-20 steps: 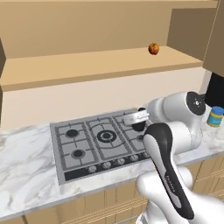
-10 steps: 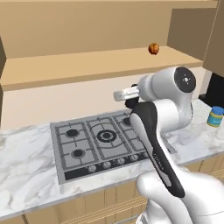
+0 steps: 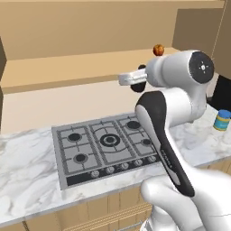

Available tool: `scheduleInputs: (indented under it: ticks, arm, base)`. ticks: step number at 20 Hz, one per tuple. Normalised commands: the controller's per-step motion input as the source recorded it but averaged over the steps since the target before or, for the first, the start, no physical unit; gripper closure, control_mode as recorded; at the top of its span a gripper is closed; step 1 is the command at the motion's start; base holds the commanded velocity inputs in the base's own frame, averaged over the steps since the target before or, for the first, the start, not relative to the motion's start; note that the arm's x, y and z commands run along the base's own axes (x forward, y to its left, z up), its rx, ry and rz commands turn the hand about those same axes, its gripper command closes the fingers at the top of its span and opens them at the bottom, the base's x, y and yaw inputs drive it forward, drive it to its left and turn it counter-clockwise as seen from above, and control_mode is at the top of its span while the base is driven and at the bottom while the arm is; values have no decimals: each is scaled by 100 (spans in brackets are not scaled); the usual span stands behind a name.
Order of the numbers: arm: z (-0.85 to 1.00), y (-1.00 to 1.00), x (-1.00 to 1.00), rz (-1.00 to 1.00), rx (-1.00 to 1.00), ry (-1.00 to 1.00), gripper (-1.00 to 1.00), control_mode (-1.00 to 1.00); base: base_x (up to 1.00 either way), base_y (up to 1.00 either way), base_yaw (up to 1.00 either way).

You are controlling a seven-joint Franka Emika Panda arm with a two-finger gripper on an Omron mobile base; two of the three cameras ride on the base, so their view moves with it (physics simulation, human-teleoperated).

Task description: Pick the shaker and mayonnaise from the counter and place them in the cabinet.

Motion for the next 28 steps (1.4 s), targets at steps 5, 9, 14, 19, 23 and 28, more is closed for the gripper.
scheduleInputs:
  ticks: [5, 9, 14, 19, 23, 28]
  arm:
    - [23, -8, -14, 0, 1, -27, 100, -100]
    - [3, -1, 1, 1, 0, -2, 100, -100]
    - [40, 0, 19, -3, 2, 3, 100, -100]
    - [58, 0, 28, -6, 2, 9, 100, -100]
    - [21, 0, 26, 0, 0, 18, 100, -100]
    - [-3, 0, 2, 0, 0, 4, 100, -100]
  base:
    - [0, 0, 0]
    - [0, 0, 0]
    - [0, 0, 0]
    - [0, 0, 0]
    - [0, 0, 0]
    - [0, 0, 0]
